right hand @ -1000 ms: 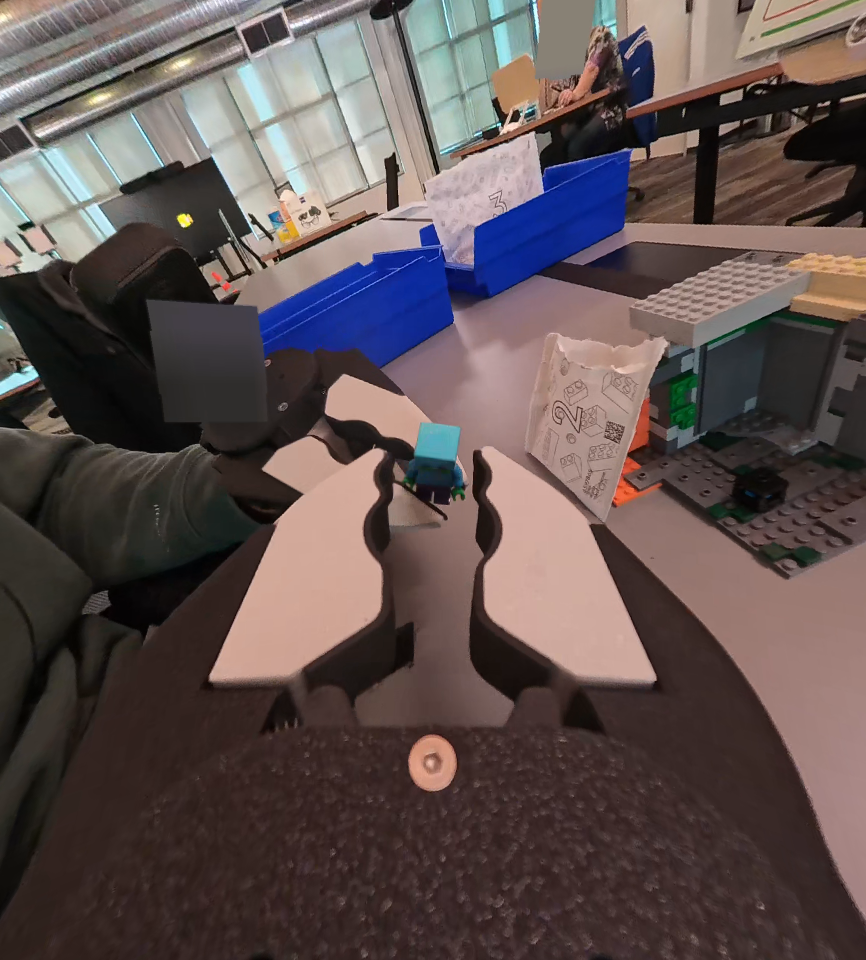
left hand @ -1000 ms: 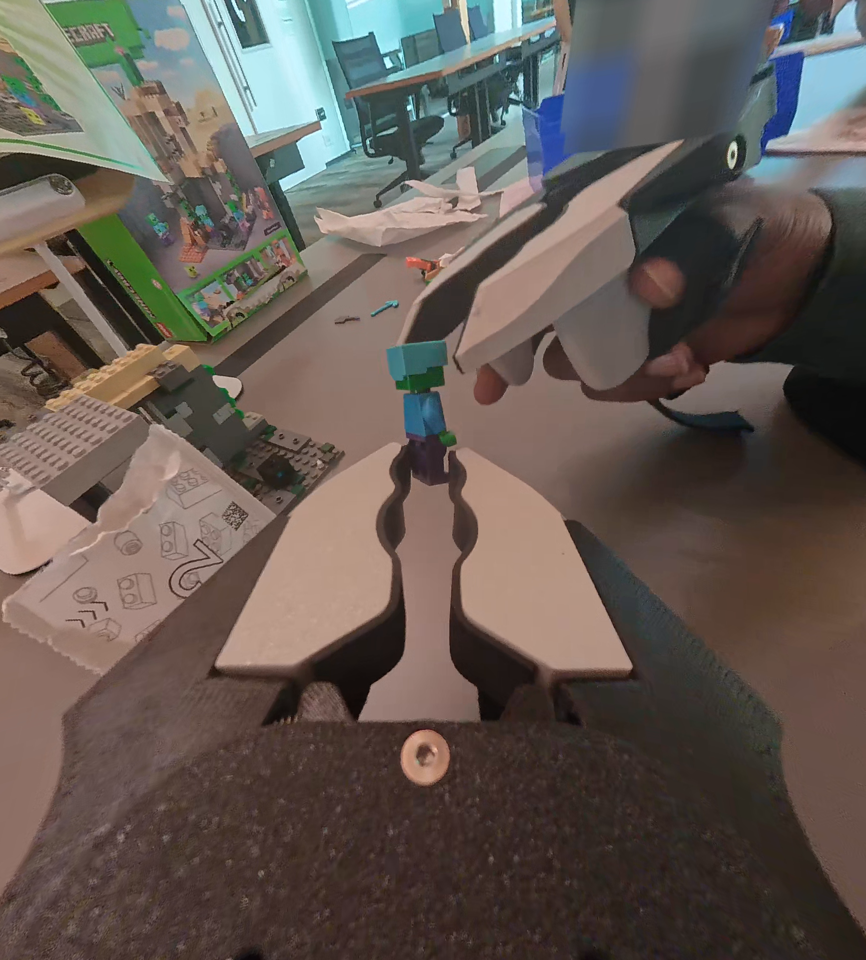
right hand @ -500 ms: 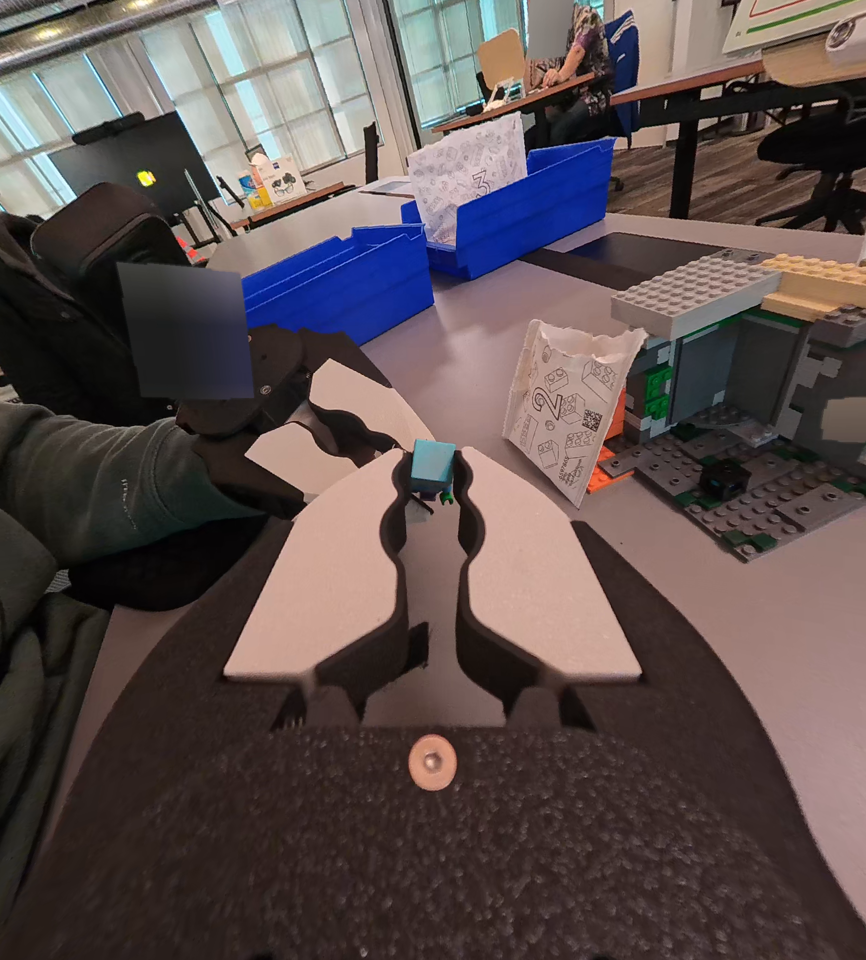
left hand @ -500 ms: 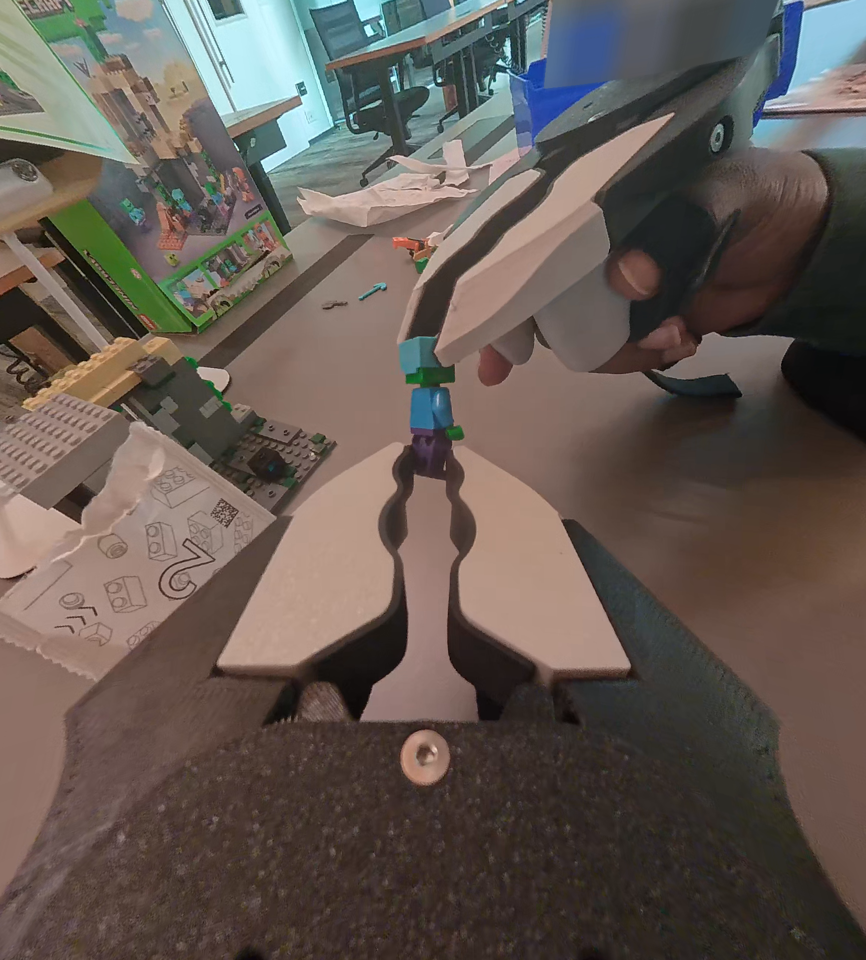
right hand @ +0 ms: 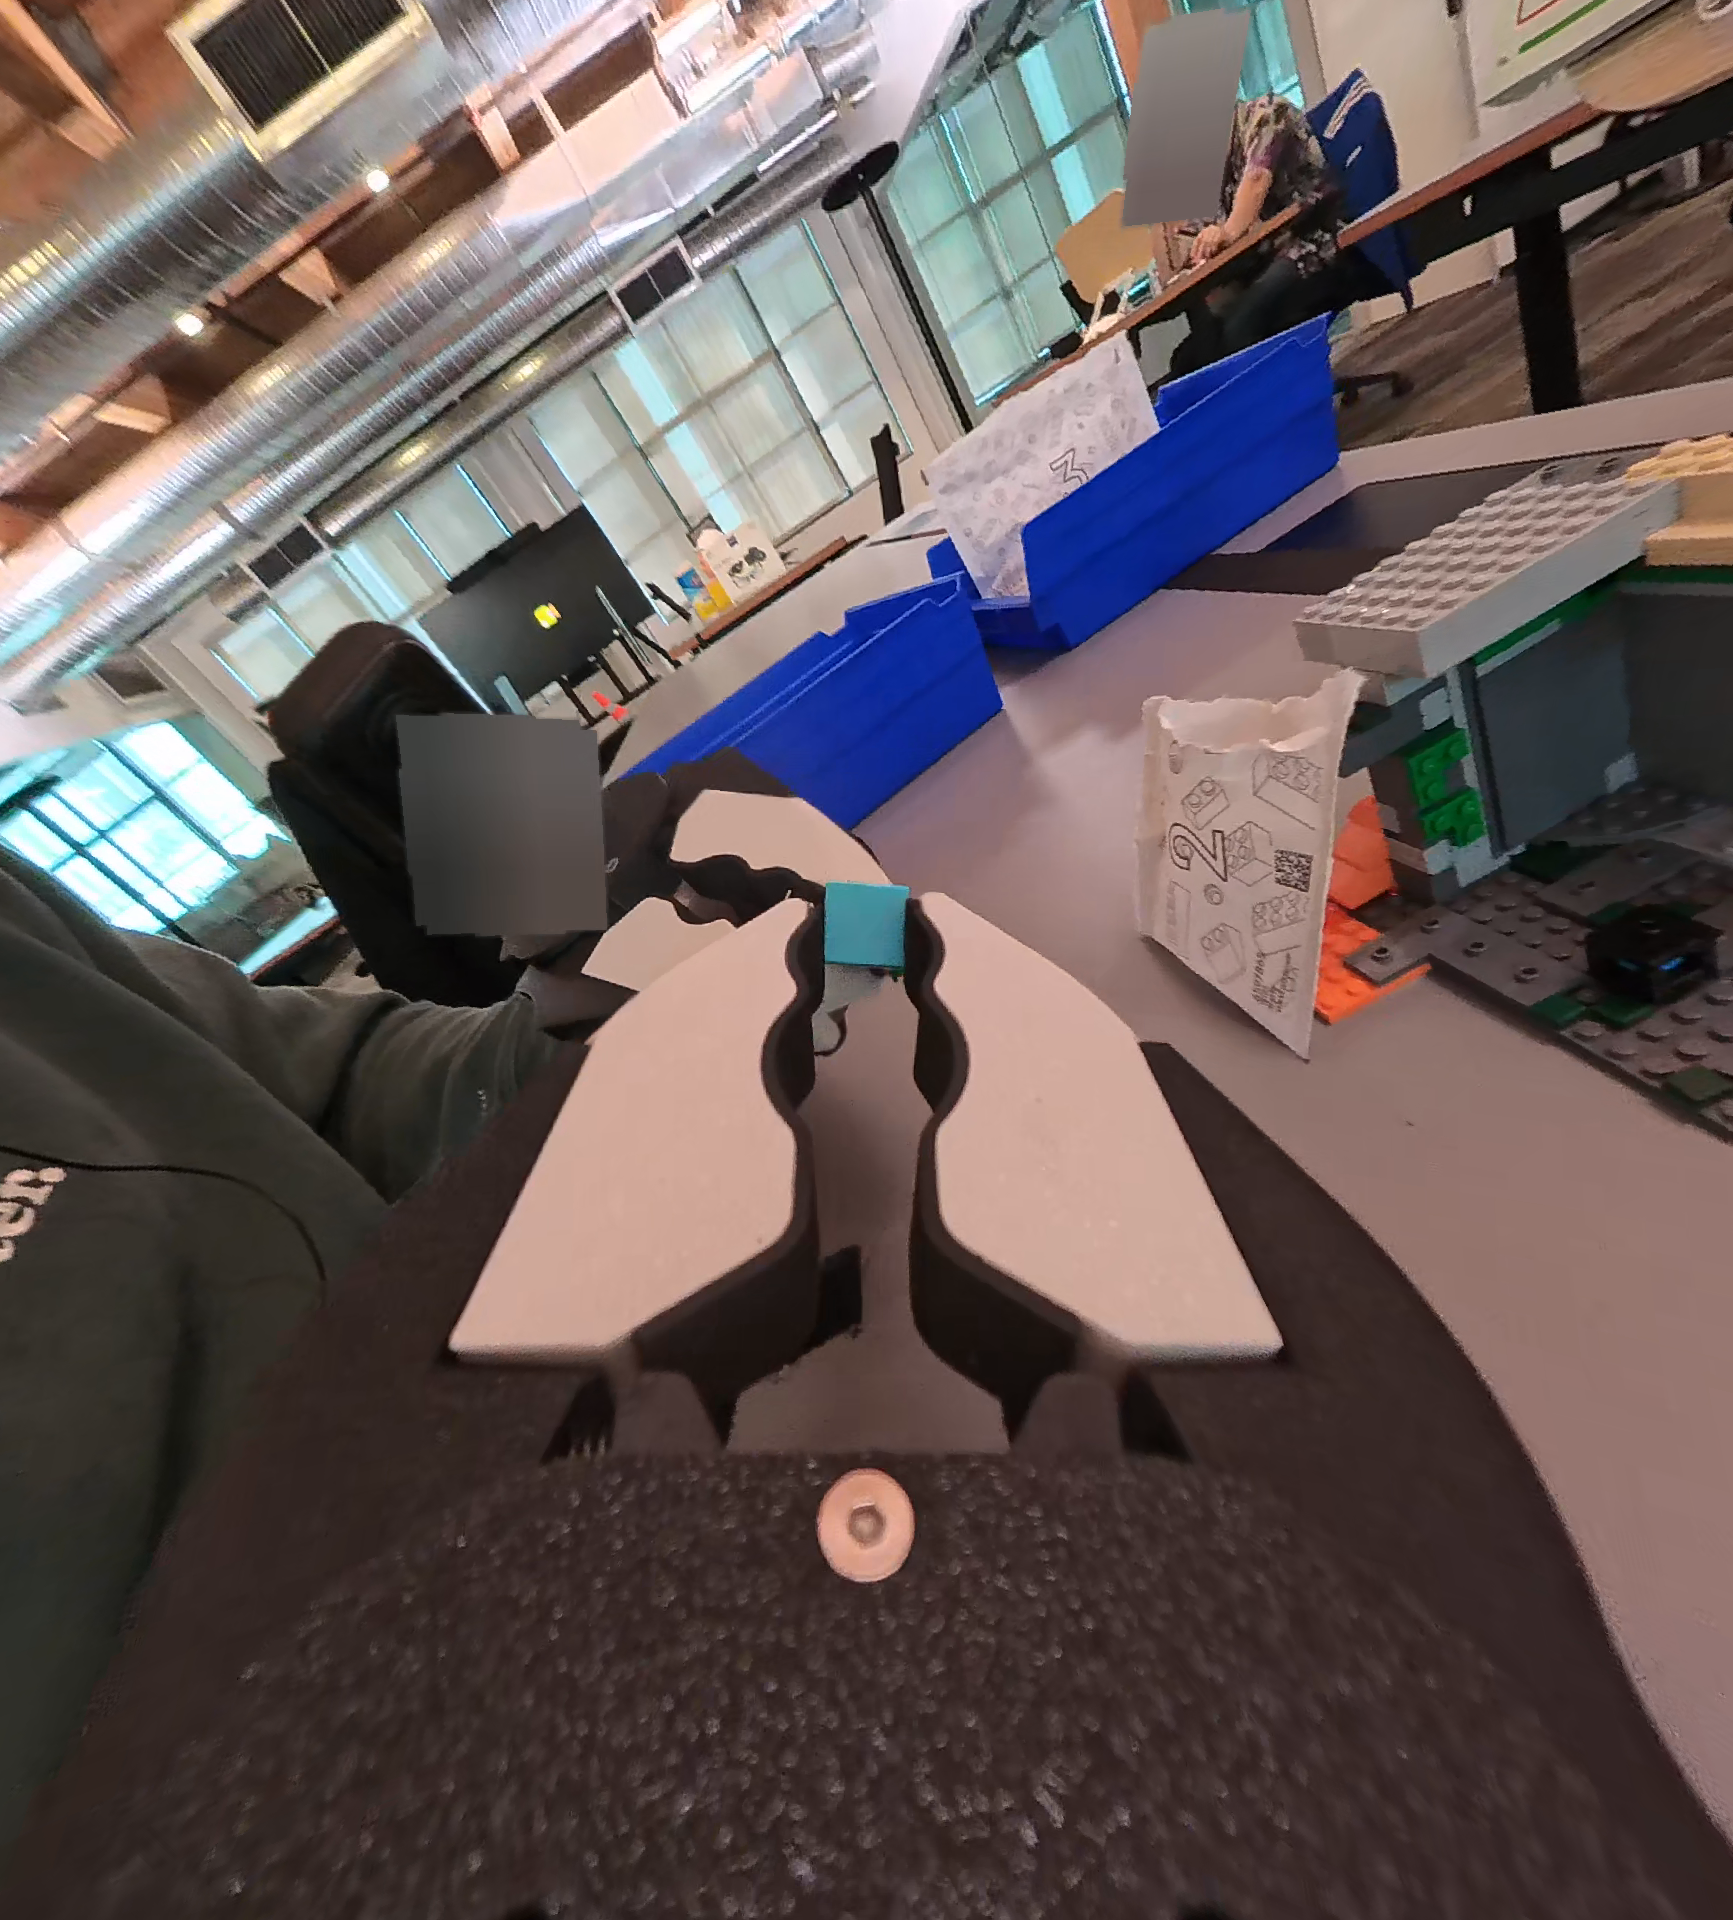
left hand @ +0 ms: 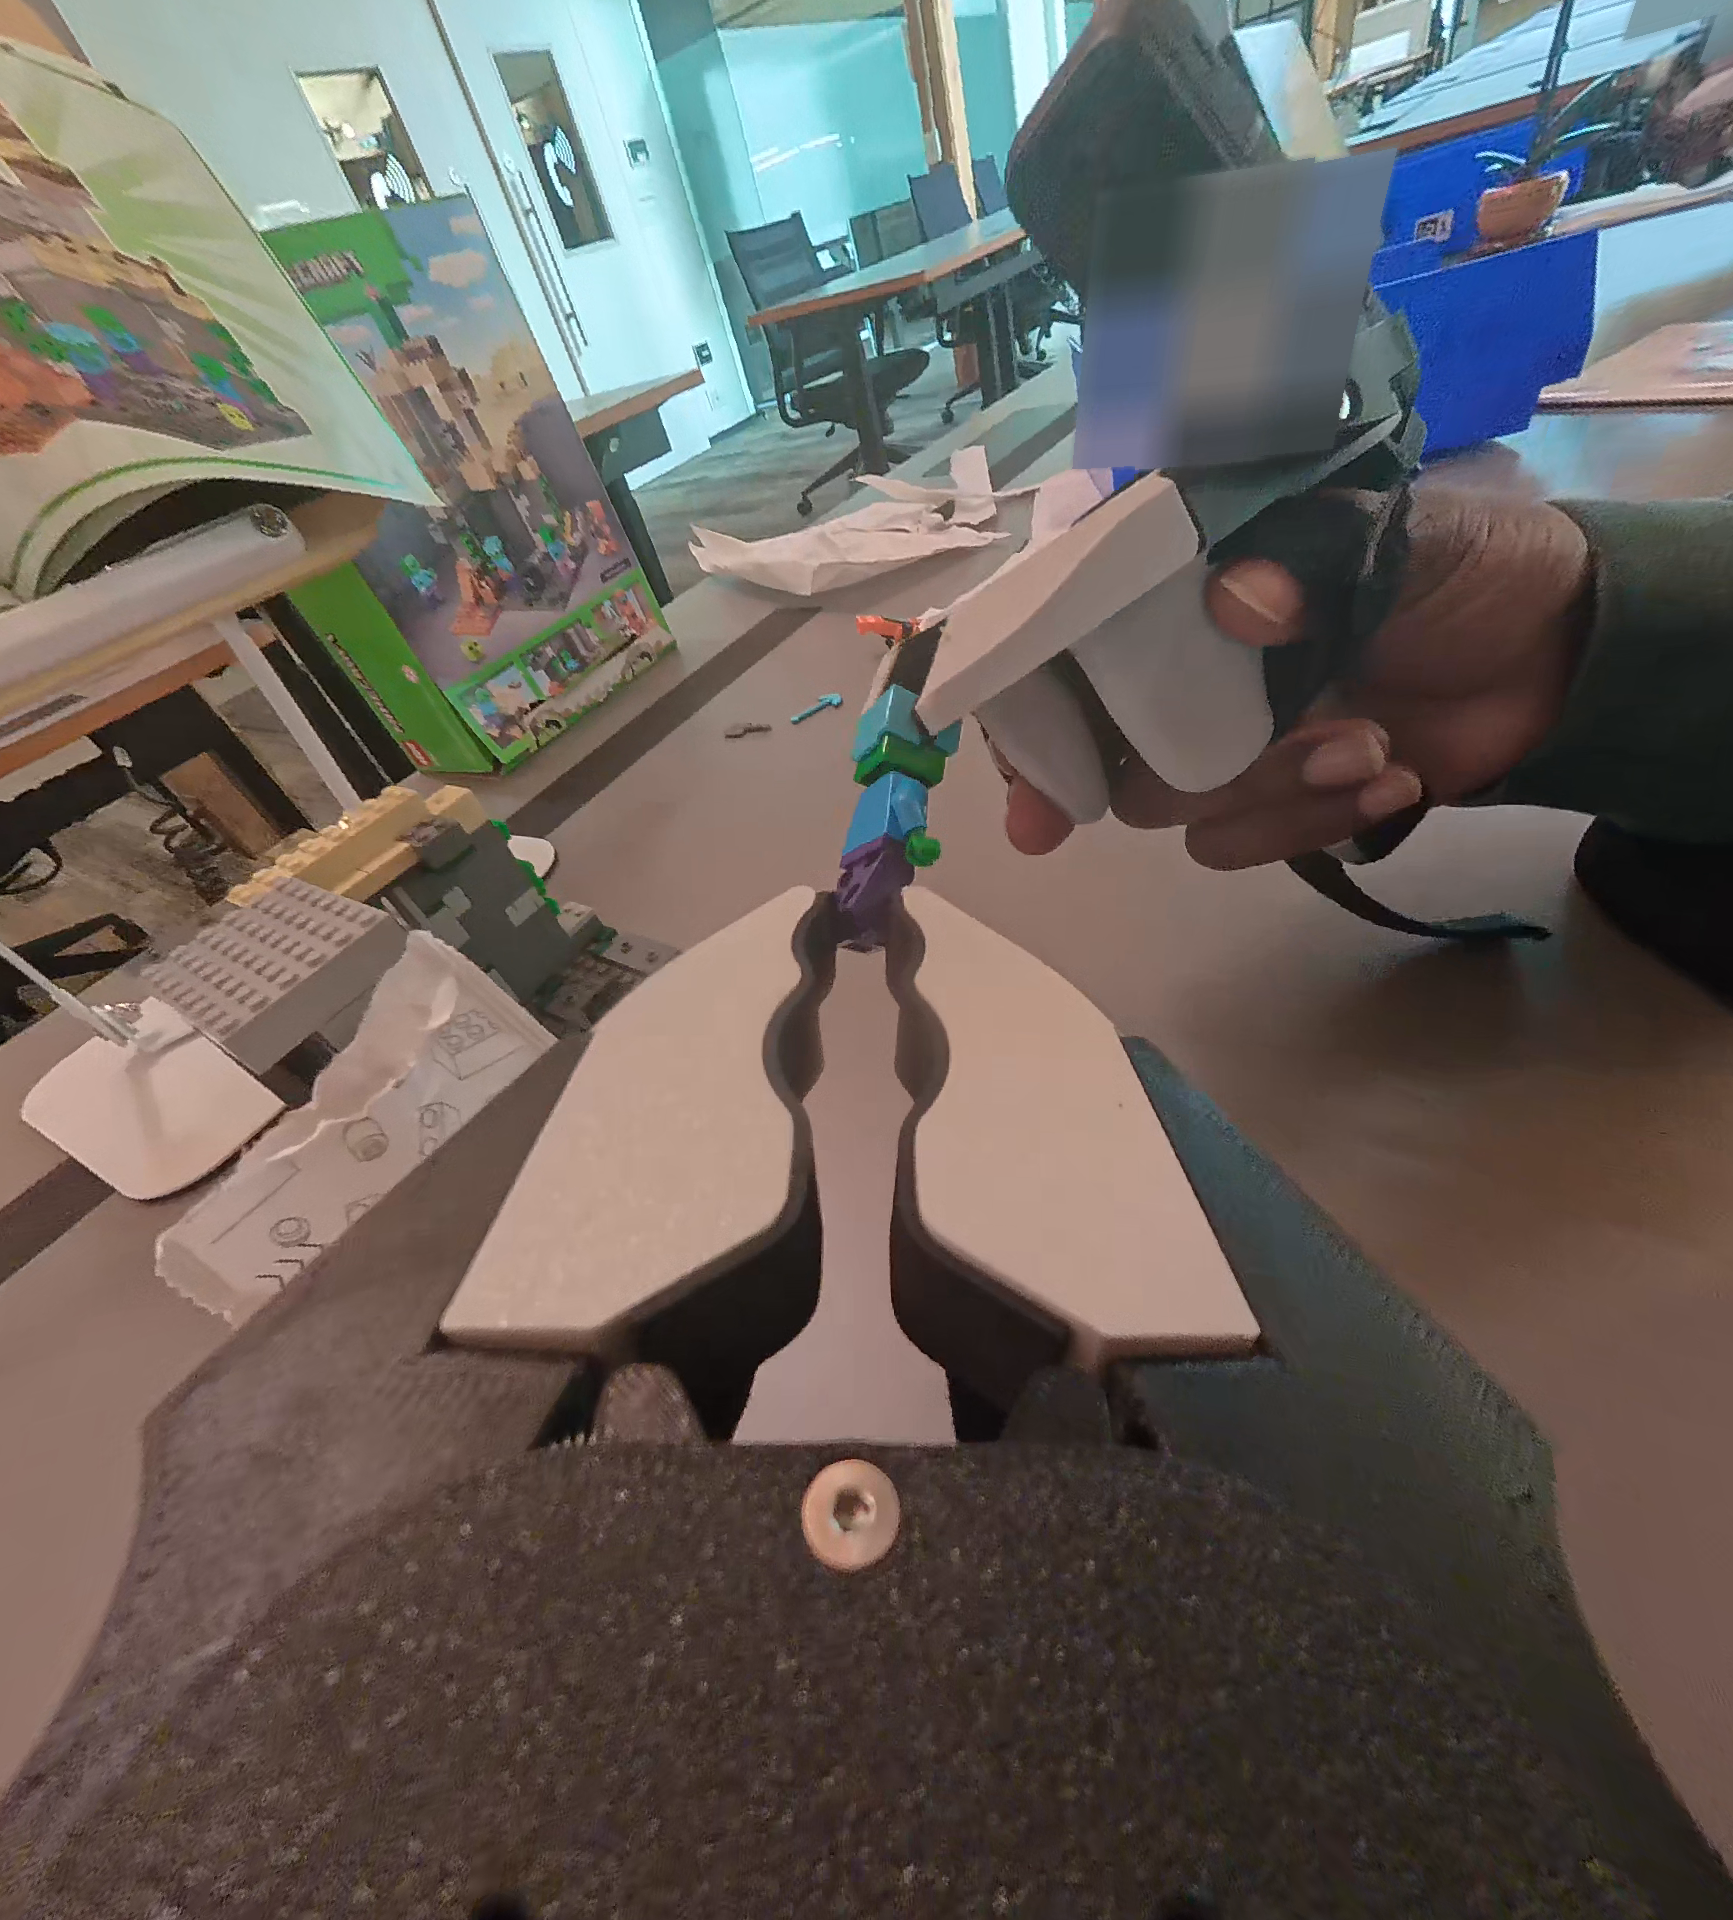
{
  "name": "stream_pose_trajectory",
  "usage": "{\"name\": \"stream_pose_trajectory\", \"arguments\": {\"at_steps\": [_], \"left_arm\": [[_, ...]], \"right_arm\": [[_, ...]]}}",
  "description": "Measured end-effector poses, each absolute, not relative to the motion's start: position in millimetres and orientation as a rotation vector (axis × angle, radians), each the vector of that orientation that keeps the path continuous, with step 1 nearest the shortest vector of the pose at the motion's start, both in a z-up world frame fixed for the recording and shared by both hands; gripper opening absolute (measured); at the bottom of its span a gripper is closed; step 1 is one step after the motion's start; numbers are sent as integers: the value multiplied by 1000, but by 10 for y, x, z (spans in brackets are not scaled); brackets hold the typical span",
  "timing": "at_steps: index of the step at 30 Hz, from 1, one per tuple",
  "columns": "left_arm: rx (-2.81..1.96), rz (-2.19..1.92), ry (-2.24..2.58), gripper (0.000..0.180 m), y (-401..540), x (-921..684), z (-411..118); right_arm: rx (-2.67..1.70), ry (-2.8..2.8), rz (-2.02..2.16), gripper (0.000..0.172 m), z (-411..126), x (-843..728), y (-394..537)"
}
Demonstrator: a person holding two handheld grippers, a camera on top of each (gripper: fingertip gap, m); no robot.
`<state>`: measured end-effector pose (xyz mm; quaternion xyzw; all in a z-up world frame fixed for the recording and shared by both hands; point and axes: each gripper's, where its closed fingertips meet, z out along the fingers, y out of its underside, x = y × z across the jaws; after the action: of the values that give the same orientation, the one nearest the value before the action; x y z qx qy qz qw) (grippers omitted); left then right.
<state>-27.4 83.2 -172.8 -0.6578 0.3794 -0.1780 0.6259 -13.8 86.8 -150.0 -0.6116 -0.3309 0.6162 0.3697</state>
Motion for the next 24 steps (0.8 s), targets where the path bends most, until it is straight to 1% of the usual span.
{"name": "stream_pose_trajectory", "arguments": {"at_steps": [24], "left_arm": [[-1445,-429,870,9,827,-274,-1591]], "right_arm": [[-1598,-808,1724,13,-1457,-67,873]]}}
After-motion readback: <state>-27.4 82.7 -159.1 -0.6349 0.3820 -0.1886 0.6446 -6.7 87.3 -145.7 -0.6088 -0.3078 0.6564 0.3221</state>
